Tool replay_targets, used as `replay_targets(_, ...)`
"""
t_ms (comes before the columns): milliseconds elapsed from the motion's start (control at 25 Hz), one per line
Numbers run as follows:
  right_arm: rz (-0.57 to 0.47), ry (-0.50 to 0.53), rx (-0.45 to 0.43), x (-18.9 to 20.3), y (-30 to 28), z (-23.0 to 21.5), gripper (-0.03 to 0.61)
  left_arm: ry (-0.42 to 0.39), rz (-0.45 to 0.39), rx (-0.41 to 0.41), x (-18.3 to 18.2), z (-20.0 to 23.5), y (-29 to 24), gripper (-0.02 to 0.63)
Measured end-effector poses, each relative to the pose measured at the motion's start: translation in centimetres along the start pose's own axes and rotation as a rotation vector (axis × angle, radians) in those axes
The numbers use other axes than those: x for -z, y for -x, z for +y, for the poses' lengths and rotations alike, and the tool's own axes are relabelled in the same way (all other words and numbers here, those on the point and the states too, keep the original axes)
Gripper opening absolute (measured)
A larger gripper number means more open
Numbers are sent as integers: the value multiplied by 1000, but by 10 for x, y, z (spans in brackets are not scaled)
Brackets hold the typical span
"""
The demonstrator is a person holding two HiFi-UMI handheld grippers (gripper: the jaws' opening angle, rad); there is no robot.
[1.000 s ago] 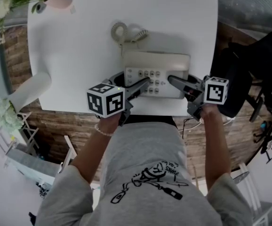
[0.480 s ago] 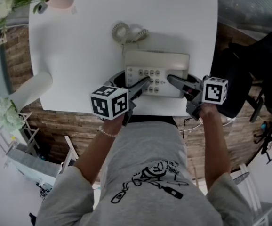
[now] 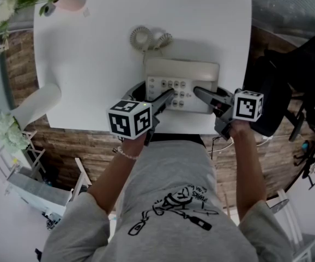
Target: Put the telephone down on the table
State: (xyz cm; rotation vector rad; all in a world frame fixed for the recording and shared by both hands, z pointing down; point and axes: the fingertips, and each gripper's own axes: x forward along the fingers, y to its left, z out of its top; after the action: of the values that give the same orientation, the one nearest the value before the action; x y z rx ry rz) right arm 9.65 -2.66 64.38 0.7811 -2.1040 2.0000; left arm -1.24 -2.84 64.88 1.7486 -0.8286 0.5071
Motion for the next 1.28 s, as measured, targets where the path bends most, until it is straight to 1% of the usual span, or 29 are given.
replay_targets(440,-13,-5,36,-1,0,0,276,-9,5,-53,-1,4,2,362)
replay_targets(640,-11,-6,69,1,-1,-1,276,-47,7,-99,-1,8,2,364)
replay_targets(960,-12,-6,97,1,-1,0,276,-48,9,-98,-1,8,2,364)
replay_targets(1280,-8,16,143,1,1,1,276,-56,8,-106,0,8,3,364)
